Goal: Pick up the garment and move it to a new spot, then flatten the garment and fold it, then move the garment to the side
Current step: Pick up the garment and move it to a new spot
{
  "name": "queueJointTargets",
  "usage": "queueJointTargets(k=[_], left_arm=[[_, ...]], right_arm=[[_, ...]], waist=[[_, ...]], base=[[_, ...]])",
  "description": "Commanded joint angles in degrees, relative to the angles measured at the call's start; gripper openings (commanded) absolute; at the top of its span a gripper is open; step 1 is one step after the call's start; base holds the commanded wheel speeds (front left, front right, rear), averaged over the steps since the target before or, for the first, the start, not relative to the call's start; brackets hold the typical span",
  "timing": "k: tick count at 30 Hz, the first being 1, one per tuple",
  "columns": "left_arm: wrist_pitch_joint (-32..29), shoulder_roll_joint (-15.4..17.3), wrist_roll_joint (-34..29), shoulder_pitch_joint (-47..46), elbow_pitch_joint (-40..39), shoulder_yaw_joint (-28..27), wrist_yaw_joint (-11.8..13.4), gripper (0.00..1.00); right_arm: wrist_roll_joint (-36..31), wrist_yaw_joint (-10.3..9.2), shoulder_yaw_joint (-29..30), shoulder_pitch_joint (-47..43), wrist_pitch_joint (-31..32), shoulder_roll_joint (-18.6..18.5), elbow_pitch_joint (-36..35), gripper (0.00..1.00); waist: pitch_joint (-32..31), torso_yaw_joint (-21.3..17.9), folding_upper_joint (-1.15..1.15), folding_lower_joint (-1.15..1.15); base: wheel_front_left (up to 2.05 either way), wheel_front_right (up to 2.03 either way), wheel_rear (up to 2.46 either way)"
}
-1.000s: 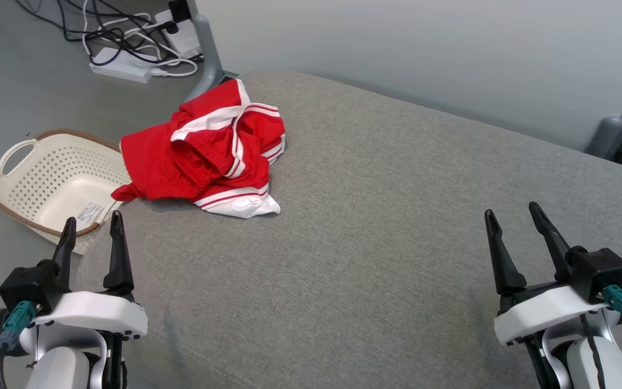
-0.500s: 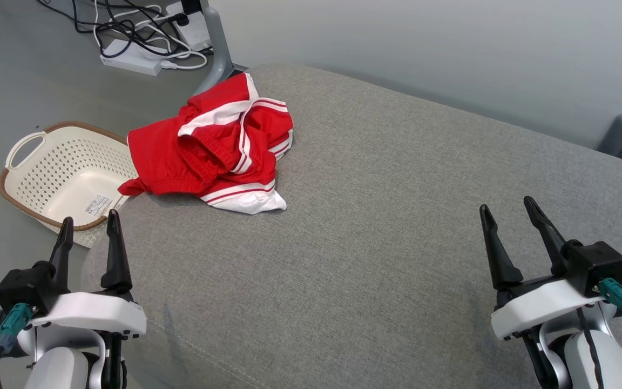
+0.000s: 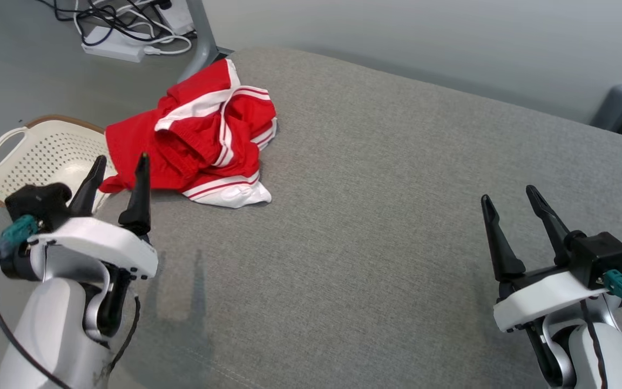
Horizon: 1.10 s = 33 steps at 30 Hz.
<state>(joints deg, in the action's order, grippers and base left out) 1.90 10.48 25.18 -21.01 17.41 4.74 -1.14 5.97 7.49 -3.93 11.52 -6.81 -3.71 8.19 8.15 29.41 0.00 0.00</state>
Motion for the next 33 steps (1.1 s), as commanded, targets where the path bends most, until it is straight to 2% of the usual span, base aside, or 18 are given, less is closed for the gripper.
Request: queueJointTargets(k=[1,5,9,16,28,29,30,31,33], left_arm=[[-1.33,0.43,0.88,-1.96,1.5,0.29,-0.97,1.0],[-5.68,0.69,3.96,-7.02,8.25,0.44,-3.1,1.0],[-7.25,1.68,6.37,-11.66,16.53,-0.44,-4.49,1.0],[-5.79,3.96,9.89,-18.38,28.47,-2.6,-5.63,1.0],[-1.76,7.19,14.0,-25.2,40.4,-4.32,-6.32,1.0],[-1.05,7.33,14.27,-25.63,40.83,-4.11,-6.36,0.72],[0.03,7.69,14.32,-26.06,41.04,-4.02,-6.39,0.26],[1.16,7.98,14.34,-26.37,41.27,-3.87,-6.41,0.0],[3.28,8.08,14.11,-26.68,41.35,-3.06,-6.37,0.0]], right_arm=[[-0.54,0.01,0.17,0.86,0.27,-0.52,-0.47,1.0],[-0.87,0.01,-0.76,2.15,0.89,-0.8,-1.34,1.0],[-1.08,0.01,-1.36,3.51,1.23,-1.13,-1.71,1.0],[-1.38,0.01,-1.56,5.47,1.19,-1.52,-2.23,1.0],[-1.79,0.01,-2.31,8.24,0.98,-1.85,-2.76,1.0],[-1.88,0.01,-2.23,8.31,0.97,-1.96,-2.76,1.0],[-1.89,0.01,-2.08,8.25,0.97,-2.06,-2.79,1.0],[-1.89,0.01,-1.96,8.28,0.97,-2.13,-2.76,1.0],[-2.02,0.01,-1.68,8.49,1.0,-2.16,-2.75,1.0]], waist=[[1.74,-1.83,0.0,0.0],[4.73,-4.98,0.0,0.0],[7.56,-7.92,0.0,0.0],[11.76,-11.47,0.0,0.0],[15.61,-14.15,0.0,0.0],[15.8,-14.18,0.0,0.0],[15.95,-14.12,0.0,0.0],[16.04,-14.06,0.0,0.0],[15.99,-13.84,0.0,0.0]], base=[[0.0,0.0,0.0],[0.0,0.0,0.0],[0.0,0.0,0.0],[0.0,0.0,0.0],[0.0,0.0,0.0],[0.0,0.0,0.0],[0.0,0.0,0.0],[0.0,0.0,0.0],[0.0,0.0,0.0]])
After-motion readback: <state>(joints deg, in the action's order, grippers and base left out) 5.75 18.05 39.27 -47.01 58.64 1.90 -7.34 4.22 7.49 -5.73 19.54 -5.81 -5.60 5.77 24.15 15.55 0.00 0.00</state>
